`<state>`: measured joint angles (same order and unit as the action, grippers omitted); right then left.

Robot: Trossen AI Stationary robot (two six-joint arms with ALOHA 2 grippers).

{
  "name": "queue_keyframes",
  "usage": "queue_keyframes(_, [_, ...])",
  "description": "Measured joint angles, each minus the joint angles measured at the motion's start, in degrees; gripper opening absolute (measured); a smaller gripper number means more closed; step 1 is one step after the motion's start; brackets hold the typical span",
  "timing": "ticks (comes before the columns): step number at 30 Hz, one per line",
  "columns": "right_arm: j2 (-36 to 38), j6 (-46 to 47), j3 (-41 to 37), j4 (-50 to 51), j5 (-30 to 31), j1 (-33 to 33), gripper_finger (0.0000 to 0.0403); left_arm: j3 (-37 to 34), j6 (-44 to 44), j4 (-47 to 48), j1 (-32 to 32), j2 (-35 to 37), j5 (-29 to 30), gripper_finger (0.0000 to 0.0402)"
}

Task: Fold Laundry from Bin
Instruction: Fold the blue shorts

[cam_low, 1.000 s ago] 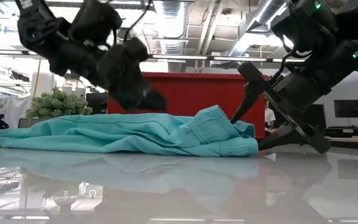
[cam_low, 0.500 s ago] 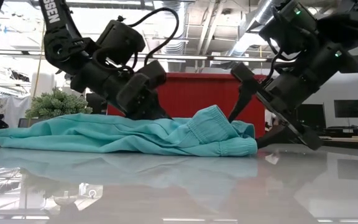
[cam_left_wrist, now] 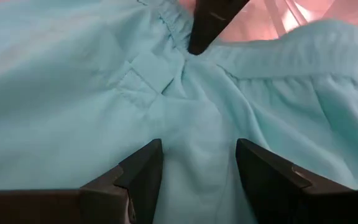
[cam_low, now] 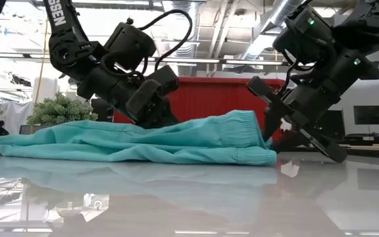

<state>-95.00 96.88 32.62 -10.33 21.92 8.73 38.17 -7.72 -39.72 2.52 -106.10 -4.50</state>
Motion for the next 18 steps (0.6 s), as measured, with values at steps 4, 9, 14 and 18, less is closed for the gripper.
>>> queue_keyframes(4, [-0.02,-1.44,0.0,-0.05,1.6,-0.22,0.0025,0.0,-0.63,-0.29,0.0,0.02,-2.3,0.0194])
queue_keyframes(9, [0.23,-2.17,0.0,-0.6,1.78,0.74,0.0025,-0.01,-5.05,0.8,0.0,2.76,-7.6,0.0194])
queue_keyframes(14, [1.53,-1.88,-0.04,1.54,3.85,3.81,0.0025,0.0,-5.16,11.24,-0.74,11.72,-6.21,0.0183])
queue_keyframes(18, [2.91,0.92,-0.12,5.02,6.01,6.79,0.0025,0.0,-1.61,19.89,-2.13,18.62,1.38,0.0154])
